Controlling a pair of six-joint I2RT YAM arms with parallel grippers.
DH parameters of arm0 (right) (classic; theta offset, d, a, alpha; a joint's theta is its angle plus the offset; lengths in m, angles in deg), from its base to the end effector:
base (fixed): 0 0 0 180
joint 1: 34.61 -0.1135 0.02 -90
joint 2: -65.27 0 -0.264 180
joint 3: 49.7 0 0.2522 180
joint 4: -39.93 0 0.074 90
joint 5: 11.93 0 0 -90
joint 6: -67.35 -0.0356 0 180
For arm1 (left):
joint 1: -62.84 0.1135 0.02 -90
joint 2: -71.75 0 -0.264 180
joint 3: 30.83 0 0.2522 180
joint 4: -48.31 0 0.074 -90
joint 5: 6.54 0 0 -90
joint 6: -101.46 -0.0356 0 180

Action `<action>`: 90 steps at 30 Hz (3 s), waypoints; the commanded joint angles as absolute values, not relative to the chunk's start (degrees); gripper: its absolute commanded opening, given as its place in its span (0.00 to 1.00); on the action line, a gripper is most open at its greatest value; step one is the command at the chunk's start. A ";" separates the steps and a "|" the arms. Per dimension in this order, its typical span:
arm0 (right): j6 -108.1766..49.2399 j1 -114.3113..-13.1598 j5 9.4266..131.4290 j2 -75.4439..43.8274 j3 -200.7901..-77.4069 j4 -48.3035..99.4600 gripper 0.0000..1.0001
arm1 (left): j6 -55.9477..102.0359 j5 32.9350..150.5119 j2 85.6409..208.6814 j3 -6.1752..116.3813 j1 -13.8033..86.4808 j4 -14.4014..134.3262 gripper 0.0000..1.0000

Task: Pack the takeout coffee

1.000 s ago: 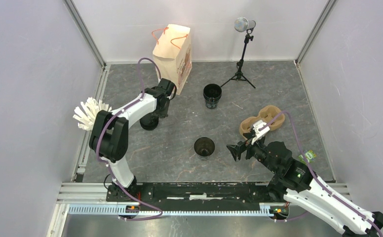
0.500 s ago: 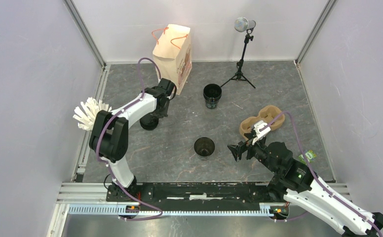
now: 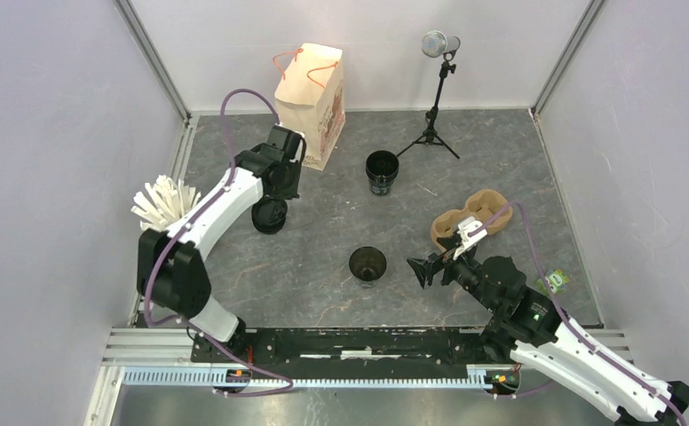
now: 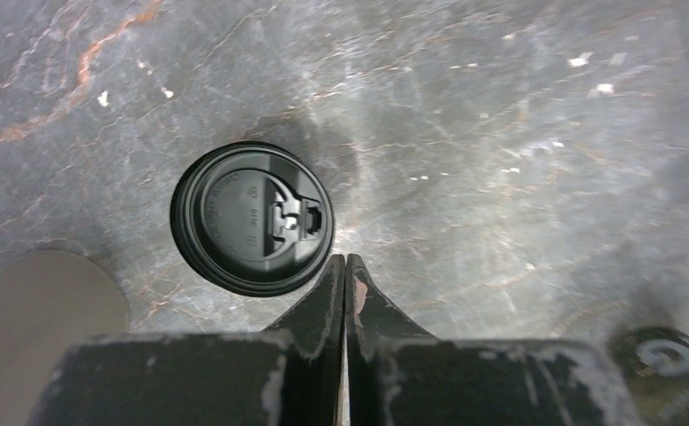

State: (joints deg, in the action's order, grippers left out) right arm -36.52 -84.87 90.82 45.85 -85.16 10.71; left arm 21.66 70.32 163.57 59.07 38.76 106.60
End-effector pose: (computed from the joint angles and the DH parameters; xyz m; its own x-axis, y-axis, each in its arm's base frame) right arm 0.0823 0.0867 0.2462 -0.2884 0.0189 -0.9573 -0.5598 0.8078 0.1846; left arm 0.3086 -0.1291 0.2746 -0.8319 0.1829 -0.5239 0.1493 0.9831 0.1062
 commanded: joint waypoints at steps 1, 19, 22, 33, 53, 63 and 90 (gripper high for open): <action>-36.67 -85.17 91.05 47.59 -82.45 19.67 0.98 | 23.45 77.32 157.35 61.56 38.99 107.03 0.02; -38.70 -85.16 91.33 47.42 -83.10 19.95 0.98 | 18.33 67.81 167.11 60.60 39.41 104.75 0.39; -38.99 -85.15 91.40 47.72 -83.46 19.52 0.98 | 17.92 66.92 168.36 59.40 39.56 104.22 0.39; -39.30 -85.15 91.88 49.95 -83.26 17.26 0.98 | 17.75 68.43 172.33 58.50 39.91 103.02 0.37; -38.99 -85.15 92.48 51.23 -84.32 15.93 0.97 | 17.97 68.97 174.59 58.87 40.48 103.11 0.26; -39.69 -85.20 92.44 50.86 -84.54 16.19 0.97 | 17.86 69.06 174.41 58.82 40.48 103.60 0.08; -23.12 -85.18 81.84 40.58 -78.46 54.12 0.97 | 35.51 118.06 140.54 54.05 40.48 96.03 0.02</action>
State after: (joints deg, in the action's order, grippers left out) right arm -29.62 -84.87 88.59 44.13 -79.63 38.14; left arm 25.16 98.38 146.71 59.77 40.27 105.81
